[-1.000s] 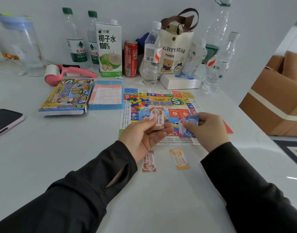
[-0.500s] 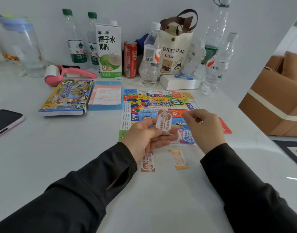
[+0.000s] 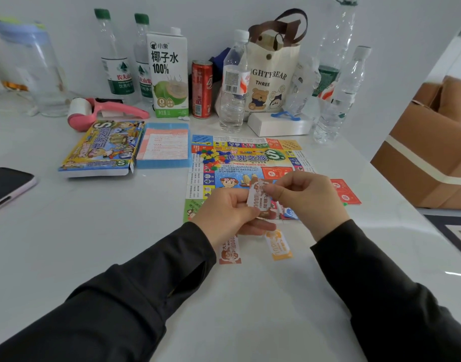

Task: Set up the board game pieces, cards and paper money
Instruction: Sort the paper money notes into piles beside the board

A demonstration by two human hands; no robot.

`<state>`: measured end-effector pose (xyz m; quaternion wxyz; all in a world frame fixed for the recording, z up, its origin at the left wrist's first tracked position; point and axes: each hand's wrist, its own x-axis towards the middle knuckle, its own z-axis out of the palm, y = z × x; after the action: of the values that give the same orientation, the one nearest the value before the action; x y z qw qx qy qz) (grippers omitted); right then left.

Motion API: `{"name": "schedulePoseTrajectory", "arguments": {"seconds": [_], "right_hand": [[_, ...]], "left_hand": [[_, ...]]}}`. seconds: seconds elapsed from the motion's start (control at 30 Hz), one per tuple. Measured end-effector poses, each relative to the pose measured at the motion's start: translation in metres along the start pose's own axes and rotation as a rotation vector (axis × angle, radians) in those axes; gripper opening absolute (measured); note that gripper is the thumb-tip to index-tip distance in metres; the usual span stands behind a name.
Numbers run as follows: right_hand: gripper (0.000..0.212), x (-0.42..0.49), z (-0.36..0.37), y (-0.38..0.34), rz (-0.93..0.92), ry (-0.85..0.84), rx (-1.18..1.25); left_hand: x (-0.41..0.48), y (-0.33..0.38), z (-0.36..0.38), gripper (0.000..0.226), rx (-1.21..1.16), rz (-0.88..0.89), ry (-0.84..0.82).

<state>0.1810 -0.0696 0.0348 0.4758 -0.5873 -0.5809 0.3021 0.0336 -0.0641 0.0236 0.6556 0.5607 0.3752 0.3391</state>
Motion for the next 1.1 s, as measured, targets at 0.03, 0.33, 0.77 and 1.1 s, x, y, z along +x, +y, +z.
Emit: {"name": "schedulePoseTrajectory", "arguments": {"seconds": [0.03, 0.33, 0.77, 1.1], "right_hand": [[0.020, 0.000, 0.000, 0.000, 0.004, -0.004, 0.007], [0.017, 0.000, -0.002, 0.001, 0.019, -0.057, 0.038], [0.020, 0.006, -0.015, 0.005, 0.071, -0.087, 0.053], [0.012, 0.002, -0.032, 0.000, 0.001, -0.701, -0.473]], "left_hand": [[-0.001, 0.000, 0.000, 0.022, 0.000, 0.002, -0.003], [-0.002, 0.001, 0.000, 0.017, 0.002, 0.011, -0.018], [0.001, 0.002, -0.003, 0.017, -0.029, 0.040, 0.189], [0.007, 0.000, -0.020, 0.019, -0.057, 0.115, 0.356]]}}
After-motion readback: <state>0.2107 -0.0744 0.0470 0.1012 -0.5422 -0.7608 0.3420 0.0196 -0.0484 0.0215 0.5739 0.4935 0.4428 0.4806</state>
